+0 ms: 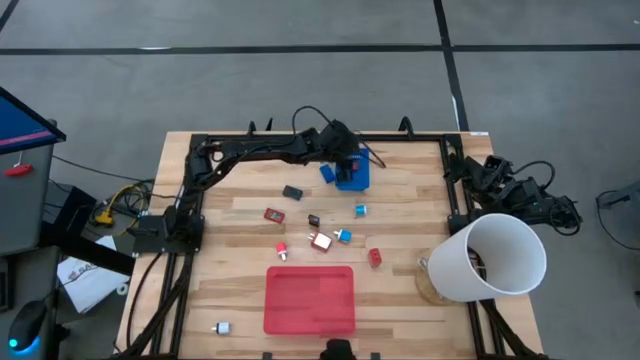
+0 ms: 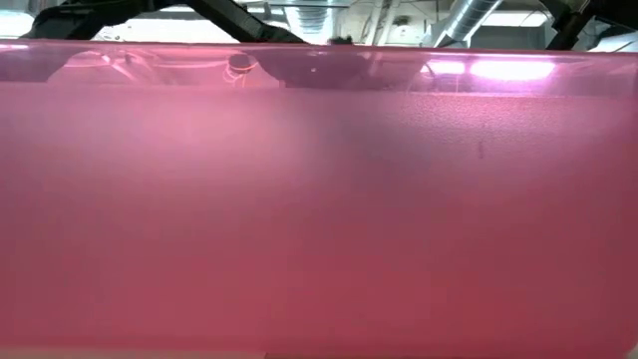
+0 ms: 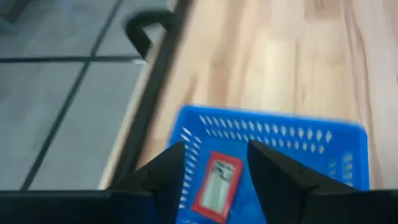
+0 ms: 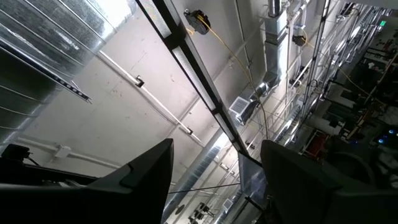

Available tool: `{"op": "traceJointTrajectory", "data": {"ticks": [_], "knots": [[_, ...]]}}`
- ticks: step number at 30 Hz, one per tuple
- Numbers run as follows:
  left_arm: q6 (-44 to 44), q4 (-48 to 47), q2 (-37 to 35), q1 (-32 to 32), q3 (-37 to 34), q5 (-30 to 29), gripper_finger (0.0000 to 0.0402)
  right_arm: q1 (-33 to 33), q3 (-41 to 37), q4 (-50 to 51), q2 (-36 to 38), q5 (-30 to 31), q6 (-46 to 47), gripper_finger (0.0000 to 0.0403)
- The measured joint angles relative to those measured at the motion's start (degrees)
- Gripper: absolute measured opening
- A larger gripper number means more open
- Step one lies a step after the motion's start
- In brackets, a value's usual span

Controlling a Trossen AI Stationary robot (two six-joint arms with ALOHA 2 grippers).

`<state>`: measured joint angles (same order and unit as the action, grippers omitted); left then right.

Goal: Pick & Place Office items
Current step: Put the blue digital clock into the blue bin

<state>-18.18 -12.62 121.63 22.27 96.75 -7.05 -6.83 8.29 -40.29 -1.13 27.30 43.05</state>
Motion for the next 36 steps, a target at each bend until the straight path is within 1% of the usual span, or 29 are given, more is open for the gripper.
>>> {"op": "traceJointTrajectory", "data": {"ticks": [2,5,9,12,14,16,17,19,24,27,29,32,36], "knots": [[1.7,-0.9,-2.6,1.1,0.0,-1.1,0.018,0.0,0.0,0.0,0.0,0.0,0.0,0.0235],[3.5,-4.8,-7.1,3.2,-0.8,-1.3,0.0183,0.0,0.0,0.0,0.0,0.0,0.0,0.0235],[6.0,-15.6,-12.7,5.6,-5.2,-0.6,0.0174,-0.2,0.0,0.0,-0.1,-0.1,-0.5,0.0235],[15.9,-18.9,-15.7,7.1,-12.1,1.9,0.0158,-0.3,0.0,-0.1,-0.5,-0.1,-1.5,0.0235],[24.4,-15.9,-16.8,7.5,-17.8,6.1,0.0143,-0.3,0.0,-0.5,-0.9,0.0,-1.7,0.0235],[29.9,-10.3,-17.1,7.2,-22.4,9.1,0.0128,-0.3,0.0,-0.5,-1.5,-0.1,-1.7,0.0235],[31.1,-8.4,-17.0,6.7,-23.6,9.2,0.012,-0.3,0.0,-0.6,-1.9,0.0,-1.7,0.0235],[32.9,-5.8,-16.0,6.3,-23.9,8.8,0.0103,-0.3,0.0,-1.3,-2.7,0.0,-1.6,0.0235],[33.3,-4.0,-12.4,6.8,-22.6,9.9,0.0058,-0.3,0.0,-3.8,-4.9,0.0,-1.0,0.0235],[30.7,-2.0,-10.2,7.0,-22.5,10.3,0.0027,-0.3,0.0,-4.7,-5.9,-0.1,-1.0,0.0235],[30.6,-1.3,-8.7,7.1,-22.5,10.3,0.0008,-0.3,0.0,-5.8,-6.6,-0.2,-1.0,0.0235],[30.6,-0.3,-7.1,7.0,-22.5,11.1,0.0003,-0.3,0.0,-6.7,-7.3,-0.3,-1.0,0.0235],[30.5,3.1,-6.7,6.7,-22.5,11.1,0.0001,-0.3,0.0,-7.2,-7.6,-0.3,-0.9,0.0235]]}}
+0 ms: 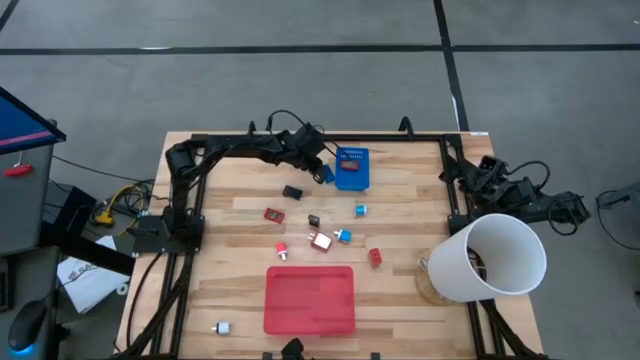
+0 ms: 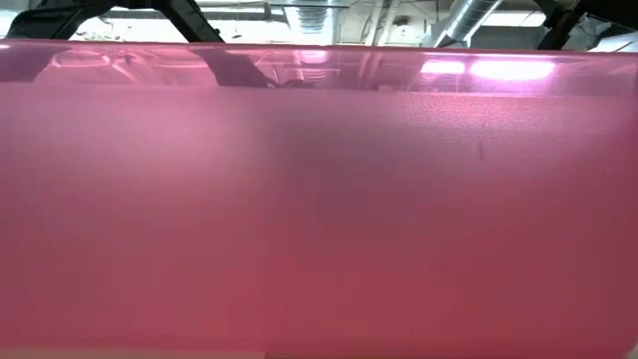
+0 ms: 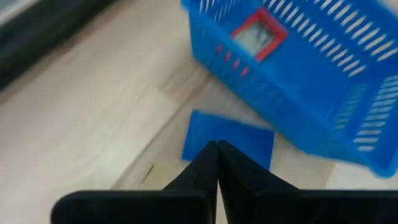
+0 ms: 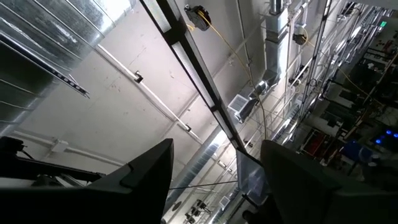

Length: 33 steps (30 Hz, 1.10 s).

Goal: Pick & Place Office items
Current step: Put the blue digital clock into the blue bin

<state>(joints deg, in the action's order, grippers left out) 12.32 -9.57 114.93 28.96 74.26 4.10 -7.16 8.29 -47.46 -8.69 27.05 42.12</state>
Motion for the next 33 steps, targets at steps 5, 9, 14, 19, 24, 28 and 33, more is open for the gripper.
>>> {"op": "traceJointTrajectory", "data": {"ticks": [5,9,14,19,24,28,33], "knots": [[-0.3,2.3,0.3,0.0,0.0,0.0,0.0001,0.0,0.0,-0.4,0.0,0.0,0.4,0.0235],[-1.1,2.1,1.2,-0.3,0.0,-1.9,0.0,0.0,0.0,-0.8,0.0,0.1,0.4,0.0235],[-3.3,2.2,1.2,-0.3,0.0,-2.4,0.0,0.0,0.0,-0.9,0.0,0.1,0.3,0.0235],[-3.4,0.6,1.2,-0.4,0.0,-2.4,0.0,0.0,0.0,-1.2,0.0,0.3,0.1,0.0235],[-3.5,-0.9,1.2,-1.7,0.0,-4.3,0.0,0.0,0.0,-1.1,0.0,0.3,-0.1,0.0235],[-3.3,-0.4,1.1,-3.1,1.9,-4.4,0.0,0.0,0.0,-1.1,0.0,0.3,-0.1,0.0235],[-4.0,-1.0,1.4,-3.2,4.0,-7.1,0.0,0.0,0.0,-1.1,0.0,0.3,-0.2,0.0235]]}}
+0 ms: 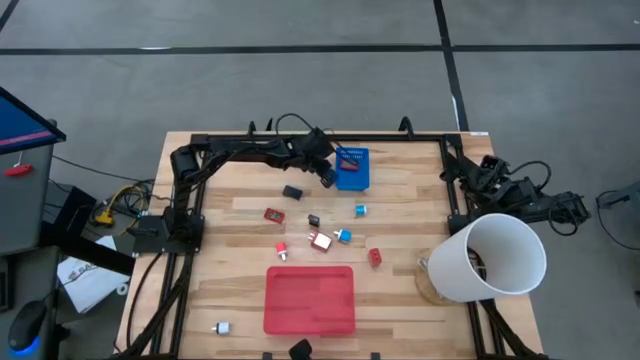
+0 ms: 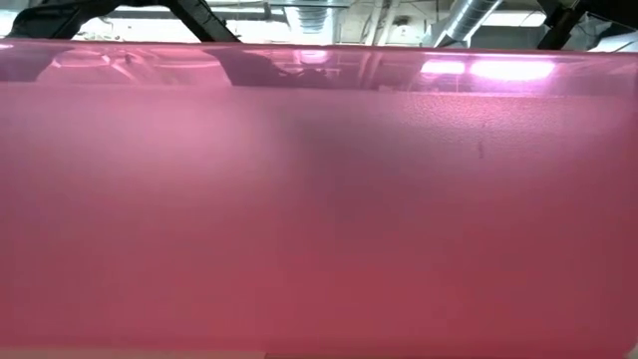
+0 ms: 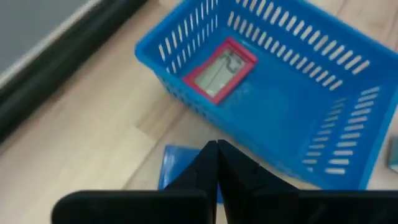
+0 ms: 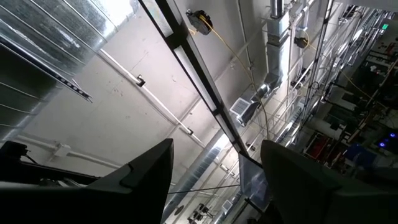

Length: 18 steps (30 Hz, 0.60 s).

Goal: Pick & Place Office items
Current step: Put the blue digital clock into the blue bin

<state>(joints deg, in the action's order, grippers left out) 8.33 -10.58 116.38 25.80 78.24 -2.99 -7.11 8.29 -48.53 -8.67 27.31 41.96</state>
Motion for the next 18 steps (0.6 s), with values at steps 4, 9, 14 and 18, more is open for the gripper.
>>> {"op": "traceJointTrajectory", "data": {"ticks": [4,9,14,18], "knots": [[-0.9,-3.8,2.1,0.4,1.7,-0.8,0.0,0.0,0.0,0.0,0.0,-0.2,0.0,0.0235],[-3.9,-8.5,3.7,-0.8,4.6,-4.1,0.0,-0.1,0.0,0.0,0.0,-0.2,-0.2,0.0235],[-4.7,-10.3,4.2,-0.7,5.3,-4.2,0.0,-0.6,0.0,0.0,0.0,-0.3,-0.3,0.0235],[-4.7,-10.8,4.1,-0.3,5.5,-4.2,0.0,-1.6,0.0,0.0,0.0,-0.3,-0.9,0.0235]]}}
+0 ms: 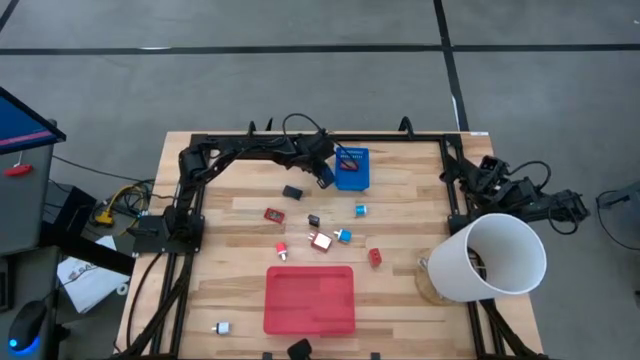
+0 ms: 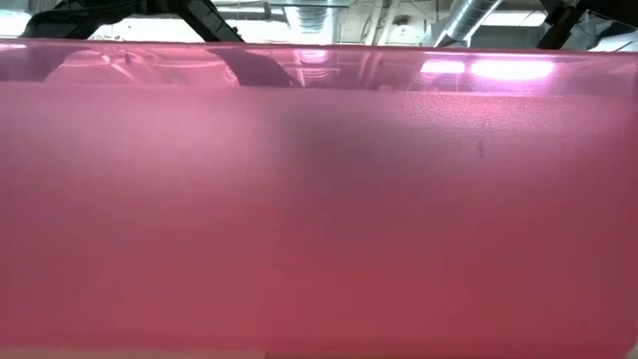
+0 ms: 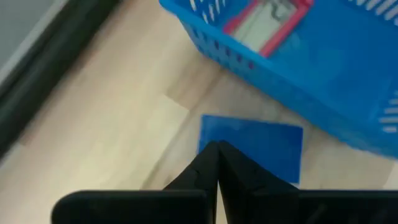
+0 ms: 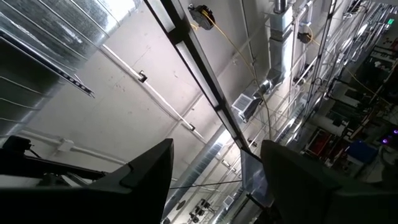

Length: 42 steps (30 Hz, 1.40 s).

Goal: Pick & Place Office items
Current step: Put the blue digital clock into the blue bin

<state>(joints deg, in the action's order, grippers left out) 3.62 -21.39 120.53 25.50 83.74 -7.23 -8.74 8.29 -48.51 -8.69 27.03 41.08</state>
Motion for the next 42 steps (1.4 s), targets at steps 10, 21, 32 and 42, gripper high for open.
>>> {"op": "traceJointTrajectory", "data": {"ticks": [10,21,32,42], "knots": [[-1.5,-6.3,0.0,0.0,3.7,1.2,0.0,-1.4,0.0,-0.1,0.0,0.1,-1.0,0.0235],[-7.8,-18.6,7.9,0.4,17.4,-1.7,0.0,-1.5,0.0,-0.6,0.0,0.3,-1.2,0.0235],[-12.0,-27.1,9.9,1.5,20.7,-1.5,0.0,-1.5,0.2,-1.8,-0.8,0.2,-2.3,0.0235],[-13.6,-26.5,7.6,2.7,21.4,-0.3,0.0,-1.8,0.2,-1.7,-0.8,0.1,-2.7,0.0235]]}}
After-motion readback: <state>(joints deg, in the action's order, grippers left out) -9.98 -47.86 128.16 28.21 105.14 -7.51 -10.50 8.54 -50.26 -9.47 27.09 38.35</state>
